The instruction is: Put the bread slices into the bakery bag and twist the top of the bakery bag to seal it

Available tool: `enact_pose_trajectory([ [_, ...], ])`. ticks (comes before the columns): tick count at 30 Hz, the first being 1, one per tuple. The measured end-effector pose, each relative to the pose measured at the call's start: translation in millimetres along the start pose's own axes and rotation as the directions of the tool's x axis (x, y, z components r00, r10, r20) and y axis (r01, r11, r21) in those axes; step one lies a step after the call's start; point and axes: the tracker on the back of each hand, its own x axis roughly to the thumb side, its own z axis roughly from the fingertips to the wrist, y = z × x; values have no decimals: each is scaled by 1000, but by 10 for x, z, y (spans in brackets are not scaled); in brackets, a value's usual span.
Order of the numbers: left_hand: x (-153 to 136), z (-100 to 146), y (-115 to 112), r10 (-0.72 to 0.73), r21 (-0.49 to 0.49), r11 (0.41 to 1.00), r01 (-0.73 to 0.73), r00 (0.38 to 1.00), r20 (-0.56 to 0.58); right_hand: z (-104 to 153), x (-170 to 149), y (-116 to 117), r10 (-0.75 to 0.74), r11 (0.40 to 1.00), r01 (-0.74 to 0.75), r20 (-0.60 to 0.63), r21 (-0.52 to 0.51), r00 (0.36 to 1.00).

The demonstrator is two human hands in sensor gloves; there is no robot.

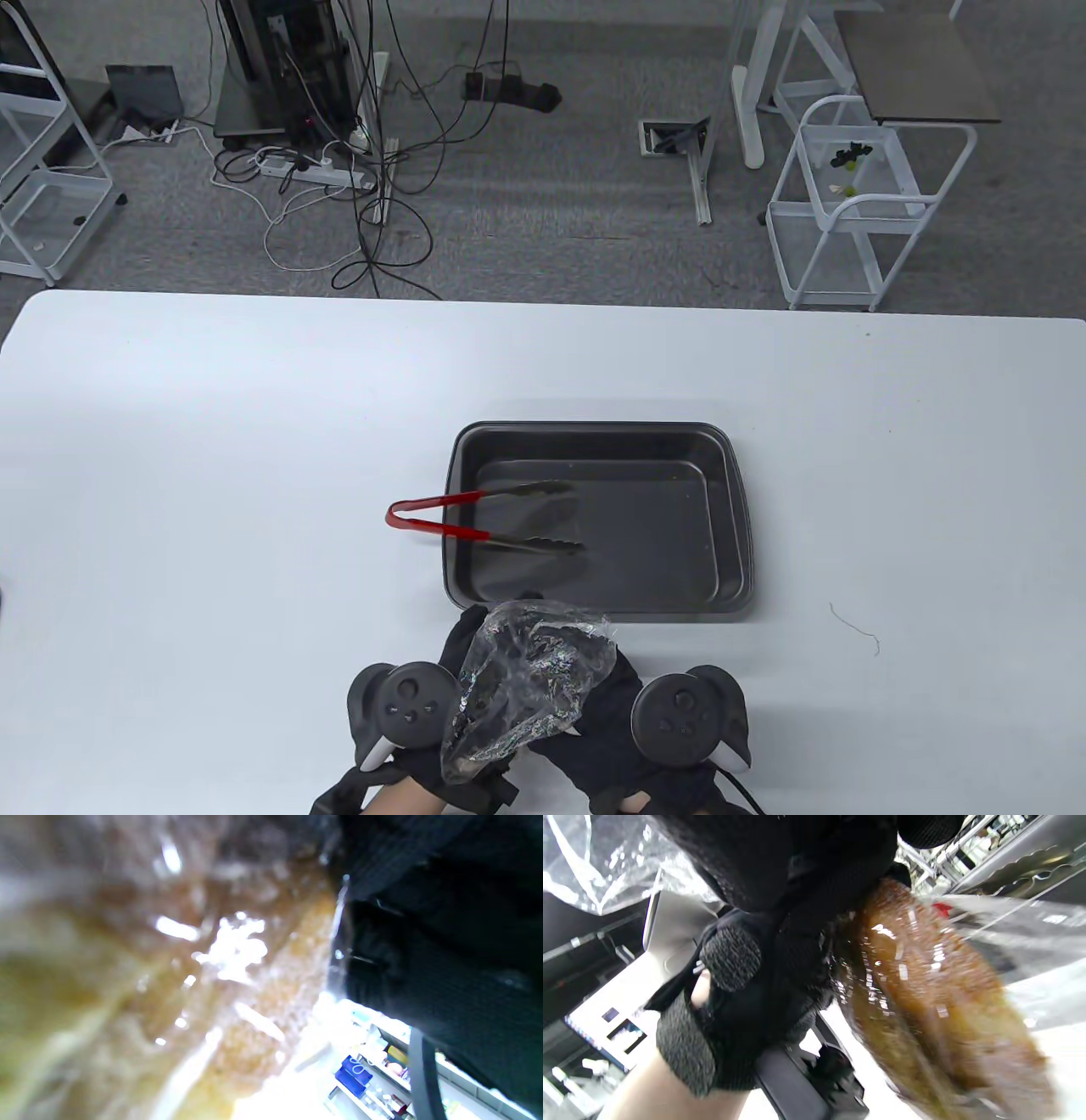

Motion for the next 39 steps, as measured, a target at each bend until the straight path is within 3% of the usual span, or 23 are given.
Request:
enact_pose_trajectory([
  [3, 58, -50, -8, -15, -39, 999, 15, 1000, -4, 91, 48, -131, 77, 997, -76, -40, 14, 996],
  [6, 30, -110, 39, 15, -49, 999, -17, 999, -49, 247, 130, -358, 234, 964, -240, -60, -113, 970],
  [9, -108, -219, 112, 97, -107, 988, -110, 988, -121, 377, 211, -567, 438, 867, -435, -48, -242, 898],
  [14, -331, -487, 212, 187, -325, 913, -245, 962, -201, 351, 331, -663, 693, 687, -638, 47, -348, 720],
  [16, -361, -588, 243, 190, -449, 851, -271, 957, -217, 289, 366, -625, 782, 600, -710, 86, -369, 617],
  [20, -291, -761, 259, 98, -718, 666, -202, 978, -184, 155, 426, -457, 943, 332, -851, 157, -406, 294],
  [24, -211, -811, 202, 27, -813, 557, -171, 982, -189, 45, 427, -167, 973, 86, -887, 228, -453, -22],
  [26, -165, -817, 157, 50, -833, 519, -191, 980, -194, -12, 388, -62, 959, 23, -895, 261, -446, -106],
  [28, -130, -811, 95, 59, -852, 484, -199, 979, -195, -66, 327, 15, 952, -4, -906, 276, -423, -132],
  [32, -103, -768, -65, 98, -880, 412, -237, 971, -216, -114, 217, 68, 945, -19, -876, 277, -481, -172],
  [36, -129, -782, -176, 147, -881, 391, -266, 963, -226, -93, 258, 50, 936, 108, -838, 338, -535, -95],
  [39, -124, -809, -180, 155, -878, 401, -261, 964, -216, -94, 300, 30, 936, 146, -826, 346, -544, -63],
])
